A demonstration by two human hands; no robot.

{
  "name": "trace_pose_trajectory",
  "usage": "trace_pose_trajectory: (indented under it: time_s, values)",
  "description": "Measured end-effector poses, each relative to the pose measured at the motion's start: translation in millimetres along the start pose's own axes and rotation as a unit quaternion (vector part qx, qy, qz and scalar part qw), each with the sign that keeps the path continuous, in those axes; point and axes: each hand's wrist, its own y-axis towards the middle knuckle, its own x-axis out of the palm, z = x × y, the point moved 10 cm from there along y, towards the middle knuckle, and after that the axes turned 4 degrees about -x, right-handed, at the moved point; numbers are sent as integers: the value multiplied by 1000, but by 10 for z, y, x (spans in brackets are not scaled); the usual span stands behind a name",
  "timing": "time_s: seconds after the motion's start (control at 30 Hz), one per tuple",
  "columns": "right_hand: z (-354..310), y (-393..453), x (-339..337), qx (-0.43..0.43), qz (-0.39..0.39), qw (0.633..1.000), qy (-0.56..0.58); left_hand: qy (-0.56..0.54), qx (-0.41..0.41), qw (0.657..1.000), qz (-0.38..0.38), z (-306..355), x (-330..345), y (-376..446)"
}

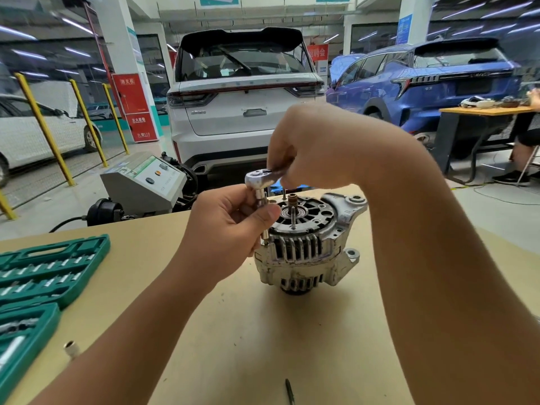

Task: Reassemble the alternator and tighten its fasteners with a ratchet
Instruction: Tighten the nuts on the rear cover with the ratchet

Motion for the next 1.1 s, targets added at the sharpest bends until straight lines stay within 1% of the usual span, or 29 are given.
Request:
trace_pose_trajectory:
  time_s: [0.1,0.13,0.2,0.27,0.33,0.47,0.5,0.63,0.67,0.77,0.8,0.83,0.93,0.97,1.1]
  values:
    - [-31,-74,60,-12,-57,998,-5,43,22,999,15,17,-12,-7]
    - [-38,-95,59,-14,-65,998,2,44,26,999,14,23,-15,-9]
    - [-50,-66,26,-20,-38,999,0,24,20,999,5,12,-19,-6]
    - [-38,-8,18,-5,-5,1000,-9,9,8,1000,-3,-12,-17,2]
    - [-54,19,44,-2,-3,1000,-26,14,6,1000,-1,-33,-13,7]
    - [-33,-90,77,-22,-72,997,-13,34,22,999,19,-24,-41,1]
    - [-21,-108,57,-24,-71,997,-9,32,20,999,19,-31,-48,4]
    - [55,-39,-21,0,1,1000,-19,6,-5,1000,9,-85,-62,25]
    - [53,-29,-13,0,-3,1000,-19,3,-9,1000,9,-93,-57,22]
    - [-4,-115,44,-30,-77,997,6,23,0,1000,21,-88,-69,14]
    - [-25,-151,39,-39,-91,995,17,30,5,999,26,-87,-83,19]
    - [-23,-155,18,-42,-85,995,22,30,7,999,27,-90,-92,25]
    - [58,-54,-53,-20,-6,1000,-3,7,0,1000,12,-106,-85,27]
    - [76,-25,-44,-11,6,1000,-8,-7,-4,1000,7,-116,-78,20]
    - [48,-6,22,-30,-21,999,9,-42,-1,999,-12,-128,-78,-6]
